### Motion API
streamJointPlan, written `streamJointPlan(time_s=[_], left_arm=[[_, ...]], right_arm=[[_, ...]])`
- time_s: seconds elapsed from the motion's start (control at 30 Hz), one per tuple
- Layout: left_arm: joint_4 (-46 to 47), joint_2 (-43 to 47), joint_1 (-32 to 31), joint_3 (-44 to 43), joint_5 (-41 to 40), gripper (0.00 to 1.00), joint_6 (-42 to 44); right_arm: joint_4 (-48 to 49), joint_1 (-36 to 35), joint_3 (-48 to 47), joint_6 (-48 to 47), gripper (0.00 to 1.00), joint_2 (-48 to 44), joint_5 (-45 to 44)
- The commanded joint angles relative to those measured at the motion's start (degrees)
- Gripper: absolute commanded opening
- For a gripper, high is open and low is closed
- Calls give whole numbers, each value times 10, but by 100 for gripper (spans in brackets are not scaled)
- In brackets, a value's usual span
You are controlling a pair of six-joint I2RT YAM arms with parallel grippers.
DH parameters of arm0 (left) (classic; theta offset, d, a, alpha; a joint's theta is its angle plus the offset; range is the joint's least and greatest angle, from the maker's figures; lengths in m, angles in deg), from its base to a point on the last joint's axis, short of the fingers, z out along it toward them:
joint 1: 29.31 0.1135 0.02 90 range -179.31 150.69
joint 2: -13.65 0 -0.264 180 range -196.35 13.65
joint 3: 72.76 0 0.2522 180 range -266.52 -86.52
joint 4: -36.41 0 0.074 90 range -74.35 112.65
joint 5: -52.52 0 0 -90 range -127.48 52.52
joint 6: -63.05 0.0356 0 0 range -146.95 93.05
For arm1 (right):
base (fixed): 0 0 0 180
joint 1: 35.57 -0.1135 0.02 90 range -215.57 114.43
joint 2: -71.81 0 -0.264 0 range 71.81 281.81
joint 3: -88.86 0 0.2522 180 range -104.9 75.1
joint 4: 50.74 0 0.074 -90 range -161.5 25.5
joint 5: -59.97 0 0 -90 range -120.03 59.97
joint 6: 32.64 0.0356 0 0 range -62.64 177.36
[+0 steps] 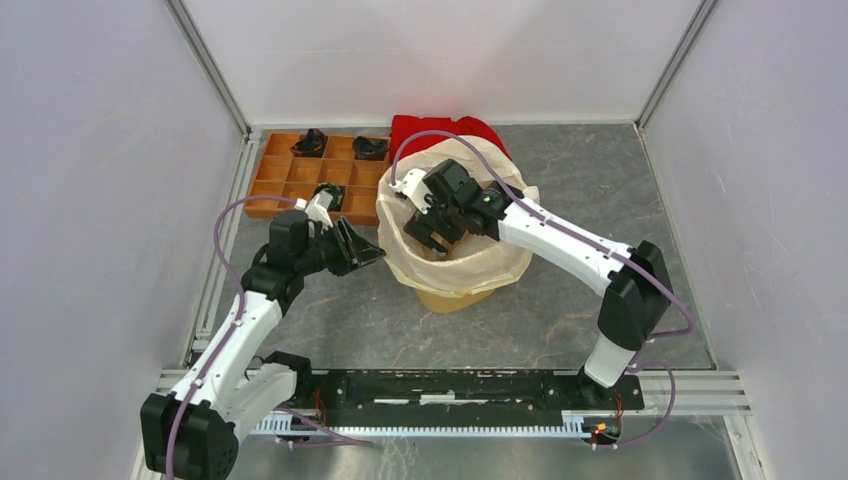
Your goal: Put the trash bags into the trash bin
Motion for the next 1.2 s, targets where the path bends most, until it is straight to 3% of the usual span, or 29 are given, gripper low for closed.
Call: streamJointPlan(time_s=[0.0, 0.17, 0.3, 0.37, 0.53, 0.6, 0.67, 0.83, 1.07, 1.17], left_arm=[[15, 2, -2, -28, 5, 47, 21], [47, 6, -3, -18, 22, 47, -7], [48, 3, -3, -17, 23, 47, -5], [48, 3, -3, -16, 24, 47, -3], [48, 3, -3, -13, 24, 47, -2], [47, 3, -3, -12, 24, 47, -1], [47, 3, -3, -10, 23, 47, -2], [47, -2, -3, -11, 22, 48, -1], [44, -6, -3, -9, 15, 50, 3], [44, -7, -3, -8, 14, 51, 3]], right_arm=[[44, 5, -1, 15, 93, 14, 126], [126, 5, 52, 39, 92, -18, 279], [170, 8, 85, 55, 93, -49, 326], [142, 21, 74, 62, 93, -48, 238], [67, 32, 42, 42, 93, -29, -155], [64, 31, 42, 32, 94, -19, -238], [73, 32, 45, 24, 94, -5, -262], [90, 26, 32, 29, 96, 27, -133], [174, 8, 90, 57, 96, 10, 219], [179, 9, 93, 54, 96, 6, 234]])
